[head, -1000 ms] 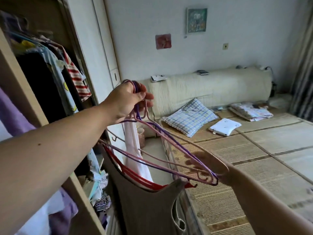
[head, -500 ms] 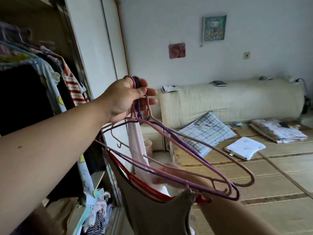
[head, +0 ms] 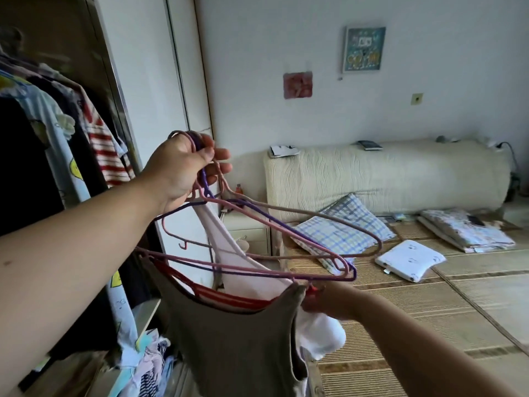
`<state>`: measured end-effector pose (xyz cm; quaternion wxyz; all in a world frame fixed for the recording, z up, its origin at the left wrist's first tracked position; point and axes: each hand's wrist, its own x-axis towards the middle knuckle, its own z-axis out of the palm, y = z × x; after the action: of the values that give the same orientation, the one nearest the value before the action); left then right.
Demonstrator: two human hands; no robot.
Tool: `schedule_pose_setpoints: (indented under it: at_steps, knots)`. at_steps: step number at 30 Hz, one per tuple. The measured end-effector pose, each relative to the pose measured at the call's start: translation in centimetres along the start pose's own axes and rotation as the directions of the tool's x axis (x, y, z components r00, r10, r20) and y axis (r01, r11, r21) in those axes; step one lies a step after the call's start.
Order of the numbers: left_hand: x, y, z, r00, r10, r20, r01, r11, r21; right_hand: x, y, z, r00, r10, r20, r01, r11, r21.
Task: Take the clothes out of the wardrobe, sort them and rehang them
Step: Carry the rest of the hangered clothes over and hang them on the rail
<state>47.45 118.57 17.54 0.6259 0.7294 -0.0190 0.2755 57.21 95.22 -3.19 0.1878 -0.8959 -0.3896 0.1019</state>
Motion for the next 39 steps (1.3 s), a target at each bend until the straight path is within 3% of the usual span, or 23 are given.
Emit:
schedule_pose_setpoints:
  at_steps: [5,9,12,14,15,17,19,20,22,25,28,32,35,39]
  knots:
    - [1.7,-1.4,-1.8,0.999,0.001,-0.033,0.000,1.000,0.030,-1.3,3.4,0.6,0.962,0.225,0.153,-0.230,0.973,0.017]
    - [3.0,-2.9,-3.3,0.998,-0.020,-0.057,0.023,0.998,0.053,-2.5,5.2,-0.2,0.925,0.354,0.137,-0.358,0.934,0.005]
    - [3.5,-4.3,-3.8,0.997,-0.037,-0.063,0.042,0.995,0.085,-2.0,5.3,-1.4,0.930,0.366,0.040,-0.357,0.923,-0.141]
    - [3.7,-5.1,-3.7,0.997,-0.049,-0.058,0.055,0.993,0.107,-1.5,5.1,-2.1,0.950,0.276,-0.148,-0.308,0.906,-0.289]
    - [3.7,-5.4,-3.6,0.997,-0.053,-0.058,0.060,0.991,0.119,-1.3,4.9,-2.3,0.937,0.181,-0.299,-0.267,0.922,-0.280]
    - [4.0,-5.9,-3.6,0.997,-0.055,-0.057,0.063,0.988,0.140,-1.0,4.2,-2.5,0.788,0.041,-0.615,-0.144,0.982,-0.119]
    - [4.3,-6.3,-3.7,0.997,-0.056,-0.061,0.064,0.987,0.144,-0.5,3.2,-2.7,0.598,0.127,-0.791,-0.078,0.992,0.100]
    - [4.4,-6.4,-3.7,0.996,-0.057,-0.067,0.066,0.988,0.142,-0.1,2.8,-2.9,0.552,0.225,-0.803,-0.085,0.973,0.214]
    - [4.6,-6.6,-3.8,0.995,-0.059,-0.085,0.070,0.988,0.135,0.7,2.2,-3.7,0.587,0.437,-0.681,-0.088,0.871,0.483]
    - [4.7,-6.8,-3.7,0.991,-0.051,-0.120,0.065,0.991,0.119,1.4,2.0,-4.4,0.657,0.581,-0.480,0.038,0.611,0.791]
    - [4.8,-7.0,-3.6,0.988,-0.052,-0.149,0.065,0.994,0.085,1.6,2.3,-4.8,0.685,0.593,-0.423,0.107,0.492,0.864]
    - [4.7,-6.7,-3.3,0.981,-0.051,-0.187,0.062,0.997,0.052,1.7,2.5,-5.8,0.777,0.474,-0.414,0.254,0.366,0.895]
    - [4.7,-6.3,-2.9,0.972,-0.040,-0.231,0.045,0.999,0.016,1.9,2.6,-6.5,0.770,0.479,-0.421,0.317,0.285,0.905]
    - [4.3,-5.8,-2.2,0.971,-0.028,-0.237,0.030,1.000,0.005,2.4,2.6,-6.9,0.743,0.542,-0.393,0.267,0.298,0.916]
